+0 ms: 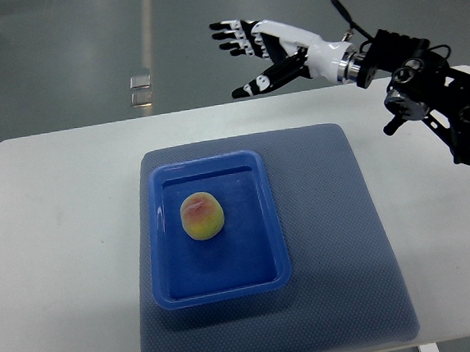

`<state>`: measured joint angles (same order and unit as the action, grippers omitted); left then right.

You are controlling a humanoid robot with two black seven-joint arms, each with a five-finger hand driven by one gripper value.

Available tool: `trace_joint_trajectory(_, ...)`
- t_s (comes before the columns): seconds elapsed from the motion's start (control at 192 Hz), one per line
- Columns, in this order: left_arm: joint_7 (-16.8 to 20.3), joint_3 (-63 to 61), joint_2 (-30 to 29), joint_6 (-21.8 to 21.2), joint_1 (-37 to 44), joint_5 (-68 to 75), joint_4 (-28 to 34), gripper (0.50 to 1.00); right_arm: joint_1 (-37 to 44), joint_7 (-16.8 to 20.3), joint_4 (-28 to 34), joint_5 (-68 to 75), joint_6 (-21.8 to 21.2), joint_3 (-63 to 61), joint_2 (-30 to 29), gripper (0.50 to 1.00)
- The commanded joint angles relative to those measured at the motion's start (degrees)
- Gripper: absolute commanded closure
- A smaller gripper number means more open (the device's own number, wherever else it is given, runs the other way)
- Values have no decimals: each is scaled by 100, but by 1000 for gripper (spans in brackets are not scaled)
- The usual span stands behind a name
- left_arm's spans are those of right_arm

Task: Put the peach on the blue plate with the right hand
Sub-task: 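Open the right hand to drop the peach, then withdraw upward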

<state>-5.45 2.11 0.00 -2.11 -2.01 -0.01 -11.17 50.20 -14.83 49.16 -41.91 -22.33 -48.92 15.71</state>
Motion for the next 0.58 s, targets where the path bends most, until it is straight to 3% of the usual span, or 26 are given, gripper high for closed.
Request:
trace_joint_trajectory(0.0, 0, 0, 0, 0, -1, 9, -8, 500, -661, -2, -205, 1484, 27, -785, -69, 560)
trace_joint_trajectory(0.026, 0, 0, 0, 0, -1, 9, -8, 500, -661, -2, -205, 1484, 27, -785, -69, 560)
trace_joint_trajectory(0.031, 0, 0, 0, 0, -10, 9, -16, 500, -1044, -2, -440, 2371, 53, -1038, -156, 560)
trace_joint_trajectory(0.042, 0, 0, 0, 0, -1, 9, -17, 500, -1100, -2, -486, 2537, 71, -1049, -191, 560)
trace_joint_trajectory(0.14, 0, 0, 0, 0, -1, 9, -17, 500, -1320, -19, -812, 3285, 150, -1111, -604, 560)
trace_joint_trajectory(0.577, 0, -9, 0, 0, -1, 9, -17, 500, -1487, -195, -1005, 3400, 168, -1119, -991, 560)
